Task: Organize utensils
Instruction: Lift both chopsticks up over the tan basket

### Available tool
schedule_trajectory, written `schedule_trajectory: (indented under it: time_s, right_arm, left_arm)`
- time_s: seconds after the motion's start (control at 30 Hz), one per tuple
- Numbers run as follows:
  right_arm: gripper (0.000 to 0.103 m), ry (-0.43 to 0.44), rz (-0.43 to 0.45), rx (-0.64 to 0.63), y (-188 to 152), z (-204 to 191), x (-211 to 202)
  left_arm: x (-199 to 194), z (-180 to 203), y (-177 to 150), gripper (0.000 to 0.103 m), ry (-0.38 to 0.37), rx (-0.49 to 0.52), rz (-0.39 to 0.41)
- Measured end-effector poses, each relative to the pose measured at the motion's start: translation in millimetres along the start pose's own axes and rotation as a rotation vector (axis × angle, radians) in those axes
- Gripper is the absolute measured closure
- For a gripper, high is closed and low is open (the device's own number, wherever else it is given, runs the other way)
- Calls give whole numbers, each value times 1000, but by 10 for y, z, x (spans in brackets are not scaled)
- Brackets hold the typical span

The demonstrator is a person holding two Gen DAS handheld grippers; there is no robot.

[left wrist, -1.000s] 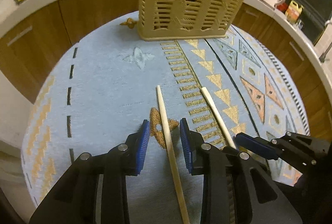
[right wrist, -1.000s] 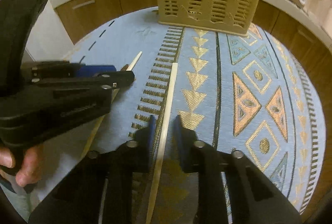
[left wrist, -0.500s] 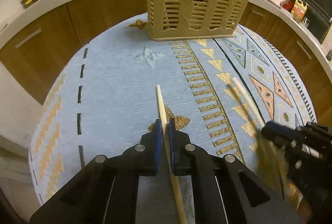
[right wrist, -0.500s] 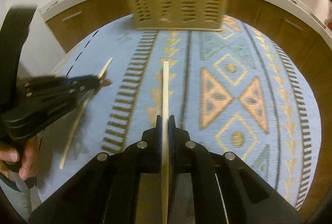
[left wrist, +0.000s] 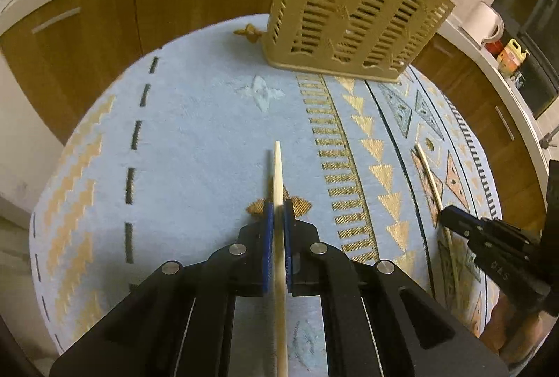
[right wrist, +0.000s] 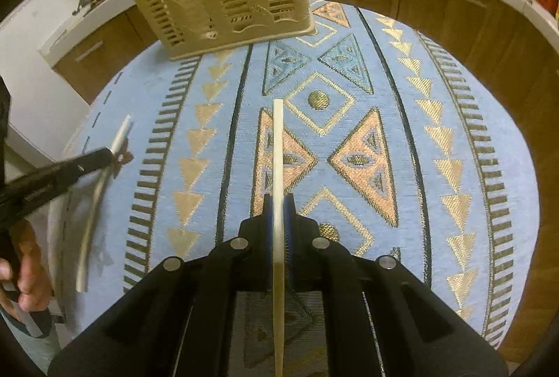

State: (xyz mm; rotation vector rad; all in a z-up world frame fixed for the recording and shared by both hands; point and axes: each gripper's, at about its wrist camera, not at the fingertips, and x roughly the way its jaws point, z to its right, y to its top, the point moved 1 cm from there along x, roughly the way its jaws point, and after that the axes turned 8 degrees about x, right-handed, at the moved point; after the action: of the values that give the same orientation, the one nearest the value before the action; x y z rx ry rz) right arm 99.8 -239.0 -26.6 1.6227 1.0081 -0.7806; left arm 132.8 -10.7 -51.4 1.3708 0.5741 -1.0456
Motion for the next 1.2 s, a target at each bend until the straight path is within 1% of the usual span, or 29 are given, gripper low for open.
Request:
schedule_trajectory:
  time_s: [0.07, 0.17, 0.23, 0.3, 0.37, 0.4, 0.43, 0.5, 0.57, 0.63, 0.67, 0.7, 0.73, 0.8, 0.87, 0.93, 0.97, 1.03, 1.13, 1.2]
  right_arm:
    - [97, 25, -27, 20, 20, 35, -2]
    - [96, 73, -76, 74, 108, 125, 12]
    - [93, 75, -83, 91, 175, 157, 15]
    - [88, 79, -92, 87, 246, 148, 31]
    - [72, 79, -103, 75, 300, 114, 62]
    - [69, 75, -106, 69, 321, 92, 78]
    - [62, 73, -106, 57, 342, 54, 90]
    - [62, 51, -95, 21, 377, -36, 101]
    - [62, 27, -93, -19, 397, -119, 122]
    - [72, 10, -100, -35, 410, -178, 163]
    - [74, -3, -113, -50, 404, -217, 204]
    - [75, -26, -102, -67, 394, -260, 221]
    - [78, -54, -96, -91, 383, -296, 236]
    - [87, -123, -74, -147, 346, -379, 258]
    - [94, -134, -64, -172, 317, -428, 271]
    - [98, -130, -60, -172, 313, -428, 279]
    - [98, -121, -60, -166, 315, -421, 283]
    - [98, -89, -56, -149, 320, -376, 269]
    - [98, -46, -14, -117, 340, -307, 160]
    - [98, -17, 23, -120, 362, -267, 15]
  left_arm:
    - [31, 2, -2, 99, -16, -2, -20]
    - [56, -24, 9, 99, -67, -10, -48]
    - [50, -27, 22, 99, -67, 9, -52]
    - [43, -13, 39, 97, -59, 39, -62]
    - [46, 7, 57, 95, -66, 65, -74]
    - [49, 16, 61, 94, -68, 77, -80]
    - [54, 23, 67, 94, -68, 86, -86]
    - [80, 61, 68, 92, -59, 120, -104]
    - [107, 94, 61, 92, -50, 148, -115]
    - [116, 139, 59, 92, -32, 182, -117]
    - [122, 179, 59, 91, -16, 208, -123]
    - [127, 207, 57, 89, -6, 224, -125]
    - [130, 224, 59, 88, 1, 236, -127]
    - [144, 308, 50, 86, 30, 271, -124]
    - [159, 386, 33, 85, 70, 305, -117]
    - [164, 443, 5, 90, 127, 340, -100]
    - [159, 467, -12, 98, 136, 351, -87]
    - [144, 430, -13, 99, 118, 323, -67]
    - [70, 281, 20, 100, 35, 233, -13]
    - [-4, 234, 54, 100, 26, 201, 30]
